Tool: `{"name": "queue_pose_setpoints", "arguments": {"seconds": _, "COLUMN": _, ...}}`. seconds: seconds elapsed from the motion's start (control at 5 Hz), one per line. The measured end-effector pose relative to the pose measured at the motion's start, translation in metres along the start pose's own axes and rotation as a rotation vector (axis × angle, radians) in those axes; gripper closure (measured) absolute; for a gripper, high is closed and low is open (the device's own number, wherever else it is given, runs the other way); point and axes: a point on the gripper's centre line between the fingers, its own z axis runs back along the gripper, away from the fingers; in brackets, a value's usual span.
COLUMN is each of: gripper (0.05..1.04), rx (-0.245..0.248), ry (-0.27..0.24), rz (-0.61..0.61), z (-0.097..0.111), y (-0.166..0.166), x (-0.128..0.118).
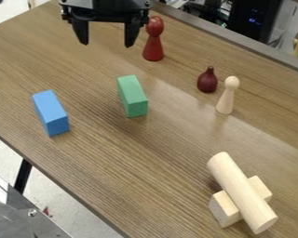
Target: Put the blue rectangular block on top of the green rectangular block
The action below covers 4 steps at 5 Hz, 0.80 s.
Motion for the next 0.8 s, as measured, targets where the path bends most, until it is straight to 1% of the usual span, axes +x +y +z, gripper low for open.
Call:
{"name": "queue_pose_setpoints", "arguments": {"seconds": 0.2, "gripper": 0.095, "rx": 0.011, "ry": 0.027, "rz": -0.004, "z": -0.006, "y": 0.001, "x": -0.006}}
{"name": "queue_pose_setpoints", "arguments": {"seconds": 0.4, "gripper": 0.095, "rx": 0.056, "ry": 0.04, "rz": -0.022, "z": -0.028, "y": 0.008, "x": -0.011}}
{"name": "queue_pose_setpoints", "arguments": {"seconds": 0.6, "gripper": 0.095, "rx": 0.081, "ry": 0.088, "rz": 0.009, "z": -0.053, "y": 0.02, "x": -0.014}}
{"name": "queue_pose_setpoints", "arguments": {"seconds": 0.8, "gripper": 0.096, "rx": 0.119, "ry": 0.089, "rz": 0.048, "z": -0.061, "y": 0.034, "x": -0.011}}
